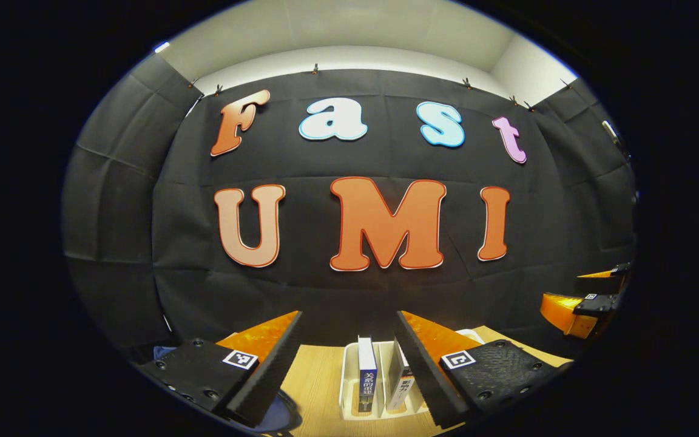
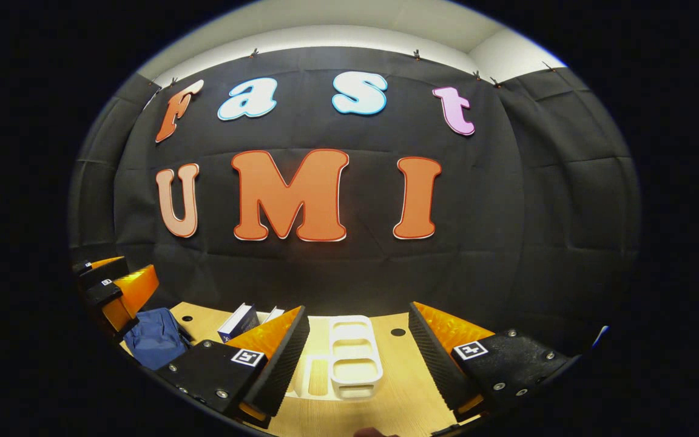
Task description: Open the schoolbag, grab two books from the bookshelf and put them into the schoolbag.
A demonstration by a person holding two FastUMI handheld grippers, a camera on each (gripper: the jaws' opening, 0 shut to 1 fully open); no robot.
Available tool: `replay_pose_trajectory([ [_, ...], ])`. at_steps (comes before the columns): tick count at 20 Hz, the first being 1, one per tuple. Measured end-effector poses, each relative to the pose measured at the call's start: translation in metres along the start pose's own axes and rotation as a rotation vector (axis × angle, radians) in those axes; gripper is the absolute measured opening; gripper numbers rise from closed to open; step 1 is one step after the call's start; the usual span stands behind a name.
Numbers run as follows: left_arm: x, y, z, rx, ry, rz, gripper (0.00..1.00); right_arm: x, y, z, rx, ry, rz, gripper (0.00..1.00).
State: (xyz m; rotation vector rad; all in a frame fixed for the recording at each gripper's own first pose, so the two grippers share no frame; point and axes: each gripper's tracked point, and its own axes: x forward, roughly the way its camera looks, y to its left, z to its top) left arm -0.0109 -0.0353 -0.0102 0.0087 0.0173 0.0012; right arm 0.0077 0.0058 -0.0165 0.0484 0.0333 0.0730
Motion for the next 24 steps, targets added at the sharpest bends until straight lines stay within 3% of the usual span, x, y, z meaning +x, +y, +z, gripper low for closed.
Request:
replay_pose_trajectory([
  [11, 0.005, -0.017, -0.007, 0.001, 0.013, -0.022, 0.93, 0.001, -0.003, -0.006, -0.012, 0.001, 0.011, 0.98],
  [24, 0.002, -0.02, -0.013, 0.009, 0.022, 0.004, 0.94, 0.001, -0.017, -0.014, -0.02, 0.012, 0.001, 0.97],
])
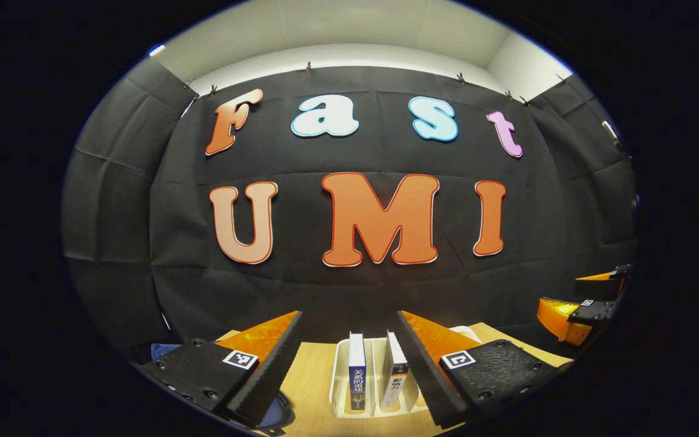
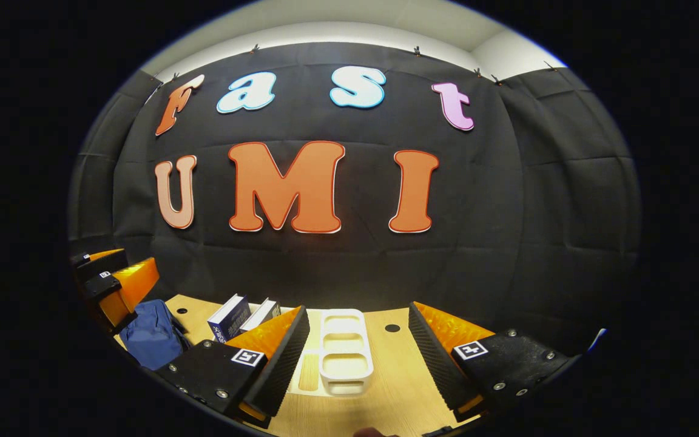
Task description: Open the schoolbag, grab two books from the bookshelf and put them into the schoolbag.
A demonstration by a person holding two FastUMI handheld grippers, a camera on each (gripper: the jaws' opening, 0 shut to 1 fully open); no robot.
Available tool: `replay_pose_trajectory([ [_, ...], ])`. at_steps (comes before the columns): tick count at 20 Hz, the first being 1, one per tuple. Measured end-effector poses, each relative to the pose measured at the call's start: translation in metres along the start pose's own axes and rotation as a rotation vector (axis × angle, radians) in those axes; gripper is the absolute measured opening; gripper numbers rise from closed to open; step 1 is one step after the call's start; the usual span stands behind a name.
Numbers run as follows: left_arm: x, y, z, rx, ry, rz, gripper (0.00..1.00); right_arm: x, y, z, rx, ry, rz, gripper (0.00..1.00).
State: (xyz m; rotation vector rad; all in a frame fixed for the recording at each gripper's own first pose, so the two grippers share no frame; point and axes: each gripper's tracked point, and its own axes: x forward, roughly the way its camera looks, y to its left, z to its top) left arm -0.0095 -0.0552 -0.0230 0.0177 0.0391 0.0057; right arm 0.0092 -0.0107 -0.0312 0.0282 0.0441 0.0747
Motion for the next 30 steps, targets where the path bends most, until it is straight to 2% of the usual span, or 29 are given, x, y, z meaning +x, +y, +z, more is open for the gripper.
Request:
replay_pose_trajectory([
  [10, 0.0, 0.001, -0.009, 0.009, 0.012, 0.029, 0.94, 0.003, -0.006, -0.012, -0.004, 0.026, 0.021, 0.97],
  [18, -0.021, 0.018, -0.013, 0.063, 0.018, 0.134, 0.93, 0.016, -0.011, -0.033, 0.025, 0.054, 0.081, 0.98],
  [21, -0.035, 0.036, -0.019, 0.108, 0.035, 0.185, 0.94, 0.017, -0.006, -0.042, 0.022, 0.069, 0.118, 0.97],
  [25, -0.04, 0.065, -0.035, 0.118, 0.082, 0.226, 0.93, 0.018, 0.004, -0.041, 0.009, 0.062, 0.135, 0.98],
  [30, -0.039, 0.102, -0.074, 0.178, 0.164, 0.216, 0.93, 0.02, 0.019, -0.05, 0.01, 0.082, 0.106, 0.97],
])
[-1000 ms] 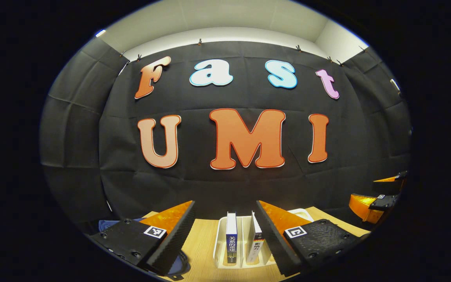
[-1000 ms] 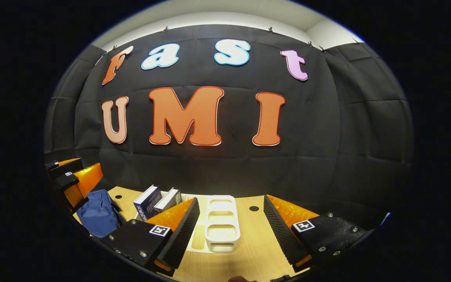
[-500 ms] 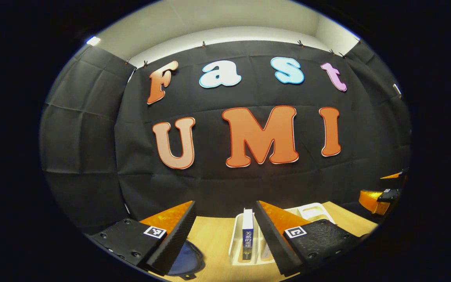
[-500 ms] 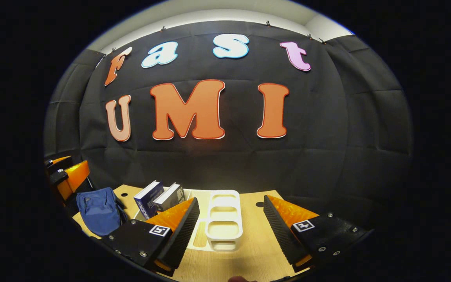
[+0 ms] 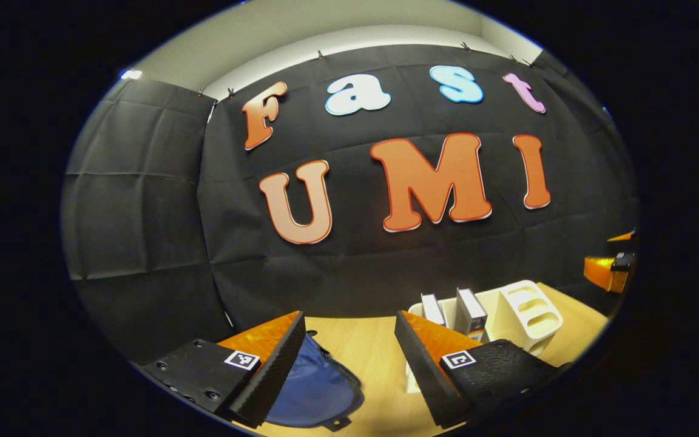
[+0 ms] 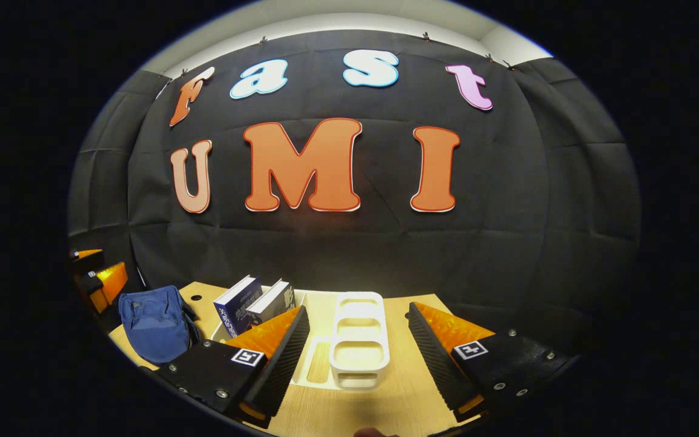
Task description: Open the schoolbag, grab two books from the bookshelf and put them into the schoolbag.
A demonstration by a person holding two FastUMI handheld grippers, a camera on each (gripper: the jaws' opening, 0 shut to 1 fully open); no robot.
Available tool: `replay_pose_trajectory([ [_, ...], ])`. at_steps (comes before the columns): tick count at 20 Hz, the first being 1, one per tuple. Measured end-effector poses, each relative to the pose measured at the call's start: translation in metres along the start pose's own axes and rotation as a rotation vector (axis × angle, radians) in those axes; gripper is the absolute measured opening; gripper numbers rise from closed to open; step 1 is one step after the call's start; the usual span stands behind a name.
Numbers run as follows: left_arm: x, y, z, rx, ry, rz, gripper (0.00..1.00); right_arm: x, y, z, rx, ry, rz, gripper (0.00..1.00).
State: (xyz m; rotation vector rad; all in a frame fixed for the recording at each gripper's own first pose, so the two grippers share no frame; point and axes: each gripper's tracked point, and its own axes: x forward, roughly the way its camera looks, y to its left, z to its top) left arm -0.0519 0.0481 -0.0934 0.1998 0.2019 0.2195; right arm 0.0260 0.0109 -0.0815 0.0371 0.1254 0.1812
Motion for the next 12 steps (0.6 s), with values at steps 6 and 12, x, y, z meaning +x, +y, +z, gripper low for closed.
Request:
replay_pose_trajectory([
  [6, 0.021, 0.026, -0.074, 0.17, 0.107, -0.063, 0.93, -0.002, 0.022, -0.004, -0.024, 0.021, -0.035, 0.97],
  [12, 0.035, 0.025, -0.15, 0.367, 0.167, -0.167, 0.96, 0.001, 0.038, -0.008, -0.037, 0.047, -0.087, 0.98],
])
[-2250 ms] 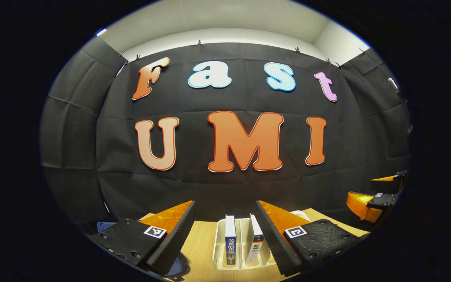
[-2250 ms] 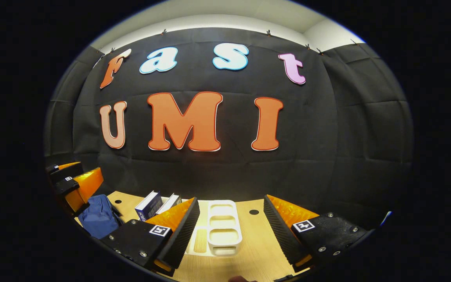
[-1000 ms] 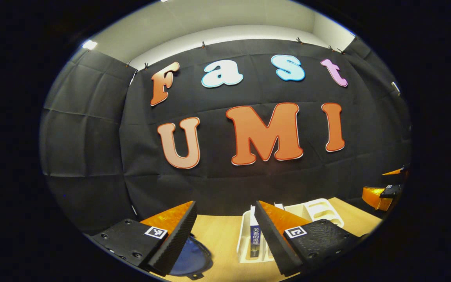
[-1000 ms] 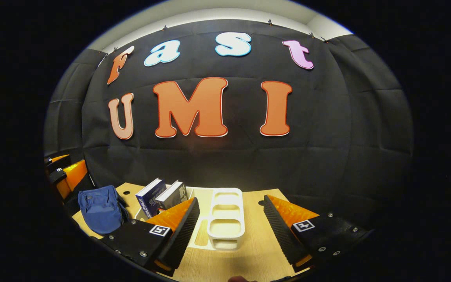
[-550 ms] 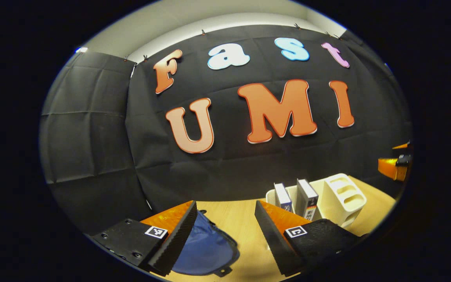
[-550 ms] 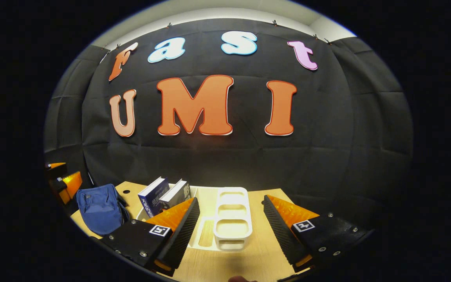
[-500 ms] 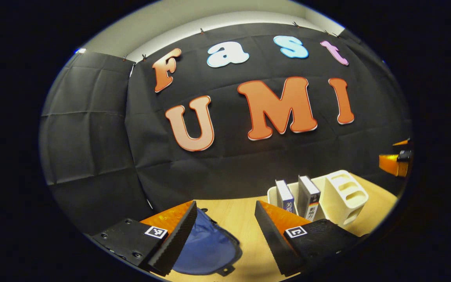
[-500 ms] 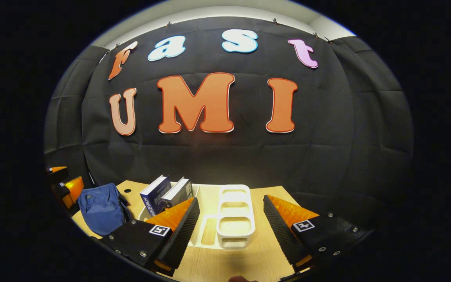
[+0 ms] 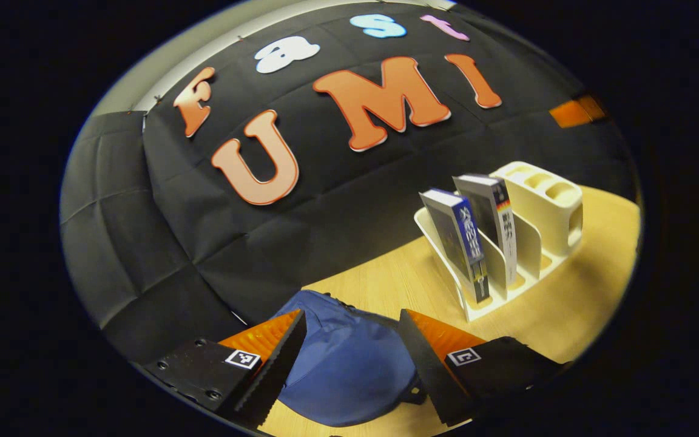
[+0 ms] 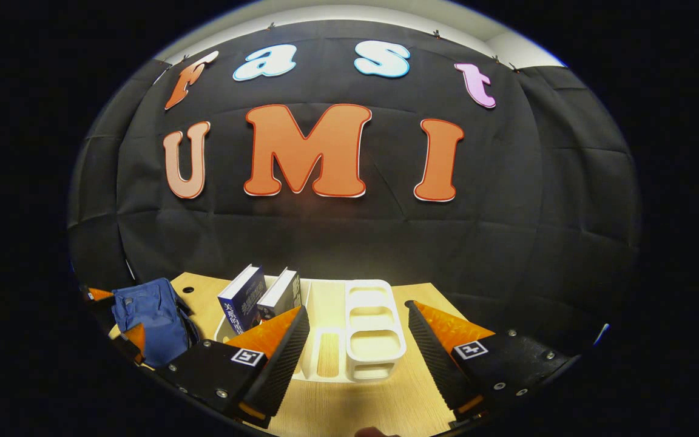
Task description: Open the schoolbag, grab two books from the bookshelf and put them into the schoolbag.
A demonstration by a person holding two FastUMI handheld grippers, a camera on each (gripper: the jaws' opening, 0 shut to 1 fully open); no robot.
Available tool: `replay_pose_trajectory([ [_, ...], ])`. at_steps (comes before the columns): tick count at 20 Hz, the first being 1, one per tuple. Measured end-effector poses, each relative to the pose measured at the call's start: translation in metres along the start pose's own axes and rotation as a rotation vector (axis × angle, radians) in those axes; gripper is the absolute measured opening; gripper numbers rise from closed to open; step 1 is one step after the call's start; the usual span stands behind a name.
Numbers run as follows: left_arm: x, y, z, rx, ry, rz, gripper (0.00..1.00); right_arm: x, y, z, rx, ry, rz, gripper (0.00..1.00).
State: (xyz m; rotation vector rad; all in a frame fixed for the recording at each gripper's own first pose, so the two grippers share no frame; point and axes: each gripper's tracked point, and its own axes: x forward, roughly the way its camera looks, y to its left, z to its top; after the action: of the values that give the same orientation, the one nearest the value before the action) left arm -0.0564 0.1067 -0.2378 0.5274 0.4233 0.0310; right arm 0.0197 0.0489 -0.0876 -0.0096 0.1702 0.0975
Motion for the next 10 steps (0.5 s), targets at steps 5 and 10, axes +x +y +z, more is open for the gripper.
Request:
replay_pose_trajectory([
  [5, 0.014, -0.026, -0.062, 0.151, 0.071, -0.069, 0.95, 0.0, 0.008, -0.004, -0.032, 0.021, -0.038, 0.98],
  [10, 0.028, -0.043, -0.105, 0.263, 0.141, -0.113, 0.95, 0.002, 0.014, -0.008, -0.052, 0.04, -0.058, 0.98],
])
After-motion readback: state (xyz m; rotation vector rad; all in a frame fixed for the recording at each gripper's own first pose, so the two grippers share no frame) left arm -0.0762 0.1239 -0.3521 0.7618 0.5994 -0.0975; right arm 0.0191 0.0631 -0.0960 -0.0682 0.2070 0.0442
